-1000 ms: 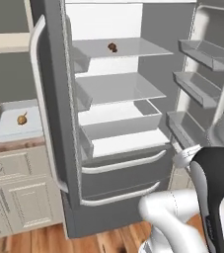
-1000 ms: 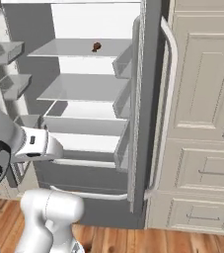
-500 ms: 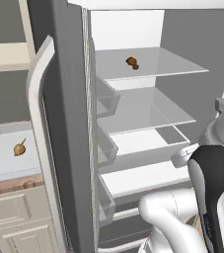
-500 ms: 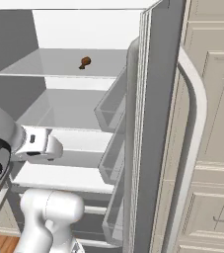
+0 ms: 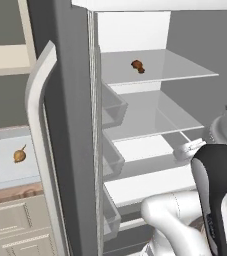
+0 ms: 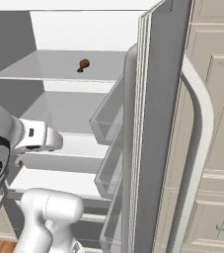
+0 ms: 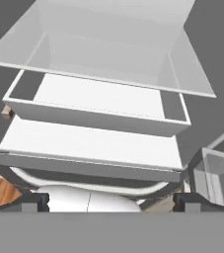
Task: Place one onion and one chicken drumstick in each tupperware on the nearby counter, to pack two identical lunches.
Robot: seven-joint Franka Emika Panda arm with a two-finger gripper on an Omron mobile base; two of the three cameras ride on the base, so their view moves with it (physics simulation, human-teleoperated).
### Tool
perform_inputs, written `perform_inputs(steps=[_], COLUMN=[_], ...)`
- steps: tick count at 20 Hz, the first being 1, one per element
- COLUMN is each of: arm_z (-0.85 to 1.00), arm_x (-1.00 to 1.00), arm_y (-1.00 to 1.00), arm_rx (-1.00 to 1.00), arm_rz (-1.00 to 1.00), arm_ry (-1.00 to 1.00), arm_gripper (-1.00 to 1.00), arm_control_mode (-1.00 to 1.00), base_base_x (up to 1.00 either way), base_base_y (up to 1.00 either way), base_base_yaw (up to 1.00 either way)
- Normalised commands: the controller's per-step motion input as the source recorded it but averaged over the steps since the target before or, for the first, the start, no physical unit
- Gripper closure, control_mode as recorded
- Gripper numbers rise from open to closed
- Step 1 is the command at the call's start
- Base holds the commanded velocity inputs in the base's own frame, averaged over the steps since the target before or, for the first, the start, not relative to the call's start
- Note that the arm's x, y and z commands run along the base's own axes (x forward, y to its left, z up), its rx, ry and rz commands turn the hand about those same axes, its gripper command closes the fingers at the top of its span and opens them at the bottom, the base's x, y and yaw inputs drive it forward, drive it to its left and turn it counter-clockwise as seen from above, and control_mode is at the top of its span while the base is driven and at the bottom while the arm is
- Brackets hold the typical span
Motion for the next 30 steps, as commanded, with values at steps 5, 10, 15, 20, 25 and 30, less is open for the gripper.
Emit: perform_inputs(steps=[5,10,15,20,25,30], arm_z=[0.56,0.77,0.41,0.02,0.00,0.02], arm_x=[0.00,0.09,0.40,0.81,0.73,0.32], arm_y=[0.02,0.00,0.00,0.00,0.00,0.00], arm_rx=[0.01,0.12,0.18,0.05,0.00,0.00], arm_rz=[0.00,0.00,0.00,0.00,0.00,0.00], arm_ry=[-0.17,0.00,0.00,0.00,-0.13,-0.13], arm_gripper=[-1.00,-1.00,-1.00,-1.00,-1.00,-1.00], arm_control_mode=[-1.00,-1.00,-1.00,-1.00,-1.00,-1.00], base_base_x=[0.00,0.00,0.00,0.00,0.00,0.00], base_base_y=[0.00,0.00,0.00,0.00,0.00,0.00], base_base_yaw=[0.00,0.00,0.00,0.00,0.00,0.00])
